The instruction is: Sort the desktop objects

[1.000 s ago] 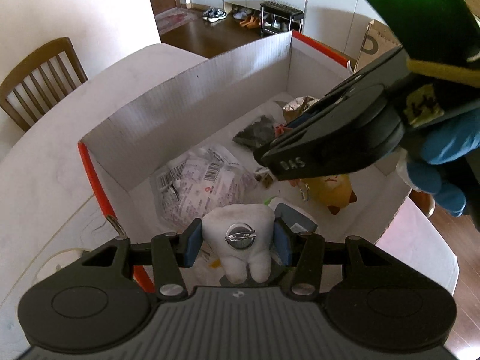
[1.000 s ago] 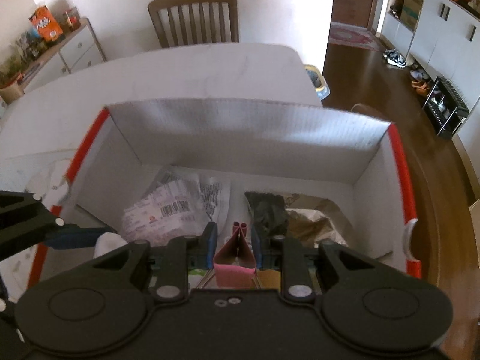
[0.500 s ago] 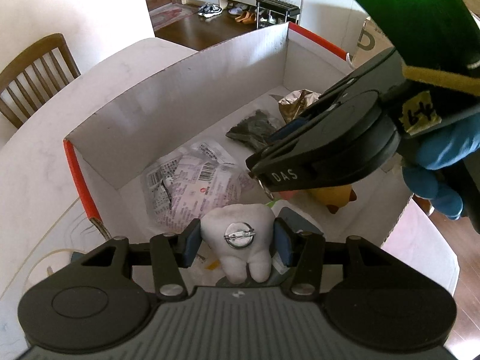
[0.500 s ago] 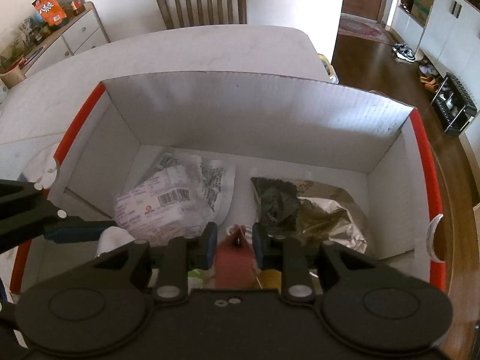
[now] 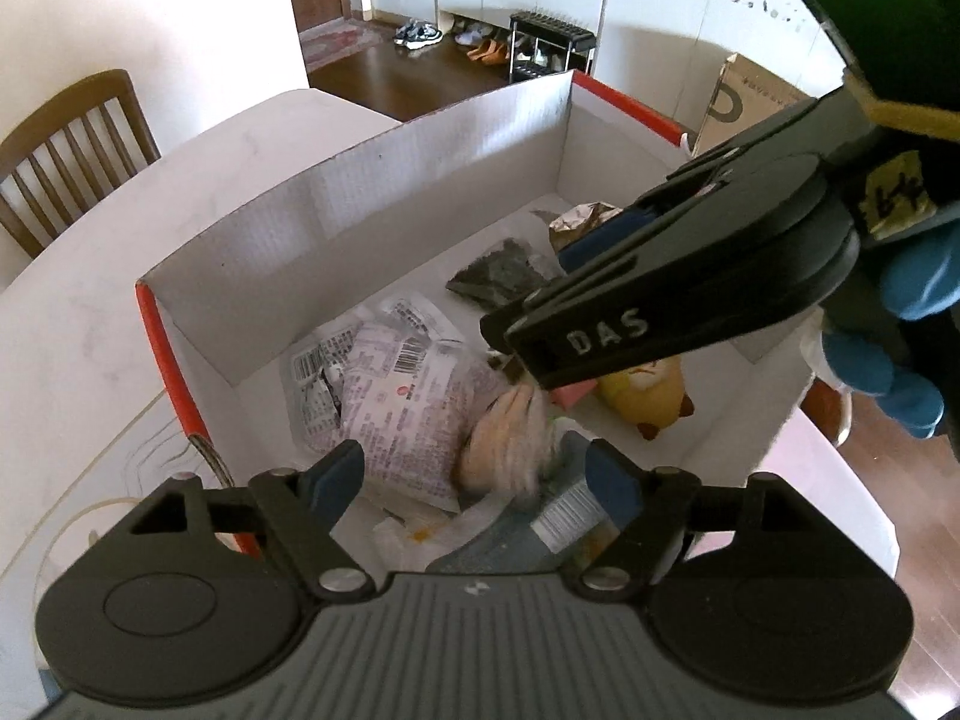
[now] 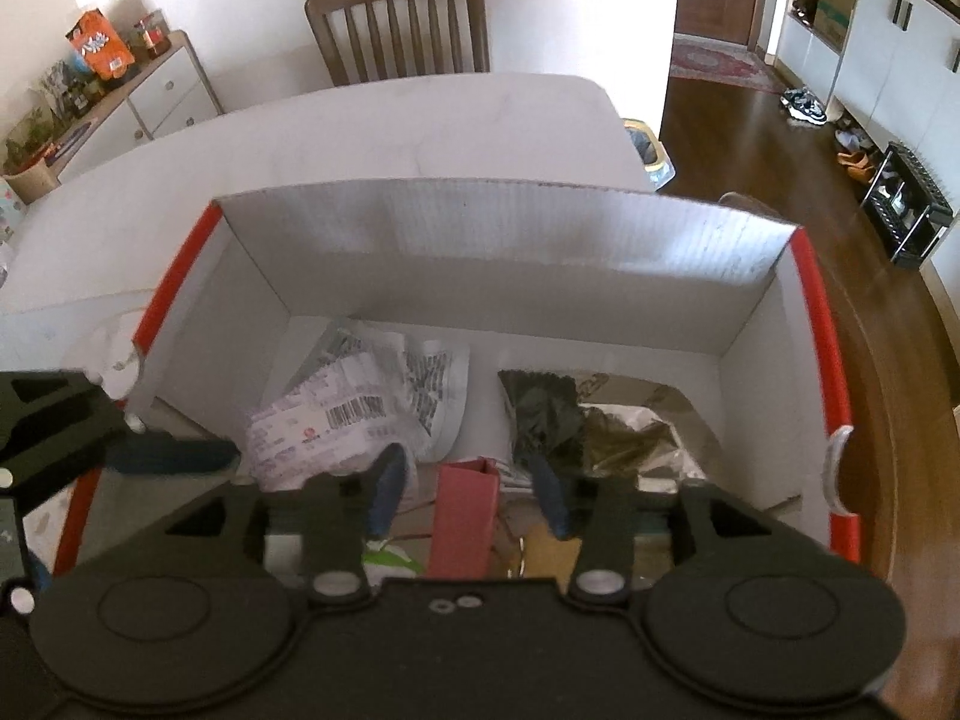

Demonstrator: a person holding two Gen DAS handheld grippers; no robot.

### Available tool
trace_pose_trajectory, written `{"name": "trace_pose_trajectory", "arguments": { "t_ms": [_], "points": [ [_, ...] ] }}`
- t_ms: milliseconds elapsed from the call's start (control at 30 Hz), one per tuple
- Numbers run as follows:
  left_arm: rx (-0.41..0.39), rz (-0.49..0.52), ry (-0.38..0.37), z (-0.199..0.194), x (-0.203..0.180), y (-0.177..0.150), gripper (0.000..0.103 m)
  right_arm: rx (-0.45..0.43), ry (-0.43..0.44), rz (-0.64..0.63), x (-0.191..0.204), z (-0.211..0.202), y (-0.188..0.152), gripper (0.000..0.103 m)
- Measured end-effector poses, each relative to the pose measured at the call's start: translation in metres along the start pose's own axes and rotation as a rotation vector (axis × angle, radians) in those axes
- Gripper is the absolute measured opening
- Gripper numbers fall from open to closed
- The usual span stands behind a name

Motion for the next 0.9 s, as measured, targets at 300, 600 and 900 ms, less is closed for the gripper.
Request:
{"name": "trace_pose_trajectory", "arguments": {
  "t_ms": [300,600,900],
  "points": [
    [-0.041,-0.01,-0.001,-0.02,-0.001,-0.004,0.08,-0.039,0.036,0.004,0.003,-0.036,0.002,0.057],
    [-0.088,-0.032,0.001,-0.046,0.003,-0.011,0.08,-0.078,0.054,0.013,0.007,-0.071,-0.013,0.062],
    [-0.167,-0.041,0.01,-0.079,0.007,-0.019,0.08,-0.126,0.038,0.029,0.016,-0.095,-0.029,0.062]
  ]
}}
Point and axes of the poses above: each gripper's, at about its wrist camera, not at the fingertips, and z roughly the way its jaws point, x to its left, y to its top, the point moved 5 cm from there along z, roughly the way its jaws point, and after that the axes turned 4 degrees about z, right-handed, at the moved point
